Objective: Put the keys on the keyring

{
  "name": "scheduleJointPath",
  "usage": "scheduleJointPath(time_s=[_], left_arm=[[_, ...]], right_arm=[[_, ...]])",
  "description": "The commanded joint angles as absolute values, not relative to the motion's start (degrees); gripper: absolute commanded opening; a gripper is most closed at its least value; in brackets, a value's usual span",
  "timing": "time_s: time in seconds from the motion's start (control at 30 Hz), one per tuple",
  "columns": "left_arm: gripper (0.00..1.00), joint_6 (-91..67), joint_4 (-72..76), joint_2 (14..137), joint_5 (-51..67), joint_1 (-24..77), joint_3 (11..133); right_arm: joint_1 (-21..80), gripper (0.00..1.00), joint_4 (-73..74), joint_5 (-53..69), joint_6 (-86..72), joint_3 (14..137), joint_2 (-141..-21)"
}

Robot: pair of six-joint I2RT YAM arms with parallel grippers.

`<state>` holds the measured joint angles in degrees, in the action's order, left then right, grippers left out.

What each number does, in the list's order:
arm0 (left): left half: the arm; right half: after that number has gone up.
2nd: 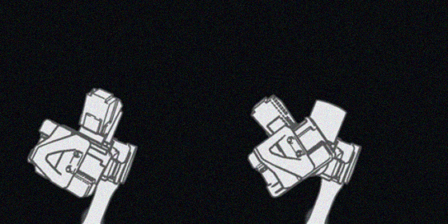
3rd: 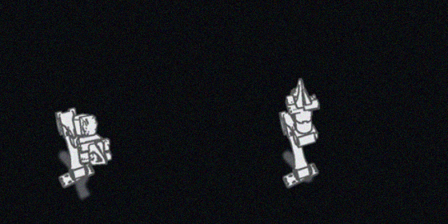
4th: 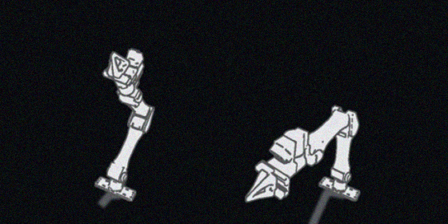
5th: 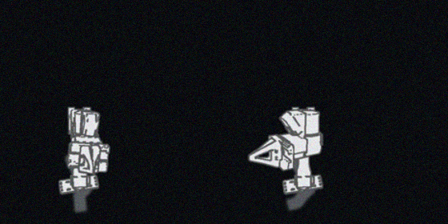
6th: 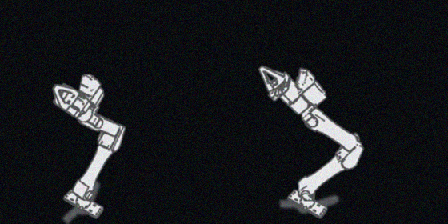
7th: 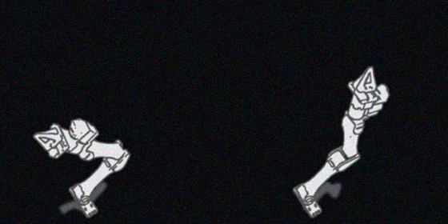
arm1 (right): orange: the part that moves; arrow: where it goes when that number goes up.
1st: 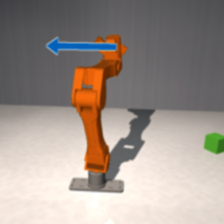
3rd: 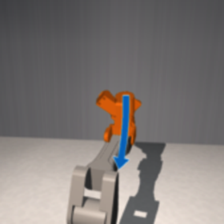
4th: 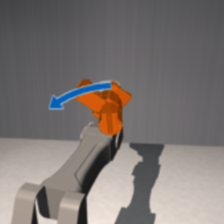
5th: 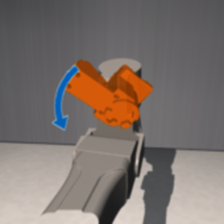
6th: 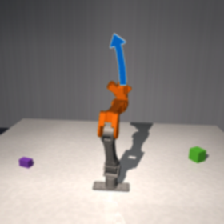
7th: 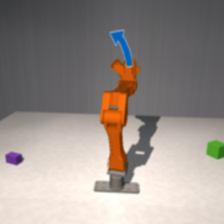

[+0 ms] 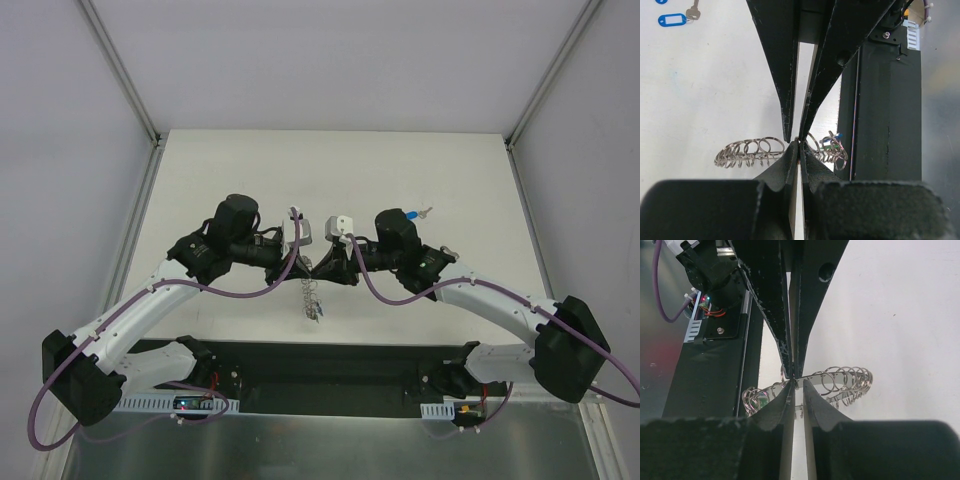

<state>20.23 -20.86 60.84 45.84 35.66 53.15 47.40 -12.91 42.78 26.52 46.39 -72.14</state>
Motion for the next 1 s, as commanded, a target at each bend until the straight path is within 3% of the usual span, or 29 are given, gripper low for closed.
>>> scheduleJointPath(time_s=[0.0,0.2,0.47,0.5,0.6,0.83,0.97], left_arm=[[0.0,20.9,-18.3,60.4,48.4,36.1,54.6],[0.0,21.0,-18.1,60.1,48.1,36.1,54.6],[0.02,20.8,-17.9,59.2,45.5,36.1,54.4],[0.17,20.6,-17.9,58.5,44.1,36.1,54.3],[0.39,18.4,-17.7,55.7,39.9,36.1,53.9],[0.62,7.2,-12.1,49.3,32.8,36.1,47.4],[0.61,0.1,-9.3,48.9,29.5,36.1,44.4]], right_arm=[[47.7,0.13,-16.4,45.3,25.9,48.8,-72.4],[47.7,0.01,-16.4,46.0,25.8,48.9,-72.9],[47.6,0.01,-16.2,44.2,25.8,48.3,-71.7],[47.7,0.01,-16.2,43.8,25.9,48.3,-71.5],[47.7,0.01,-15.9,42.1,26.3,47.8,-70.3],[47.6,0.01,-14.8,39.8,26.7,47.8,-69.1],[47.6,0.01,-14.5,38.6,26.9,47.7,-68.7]])
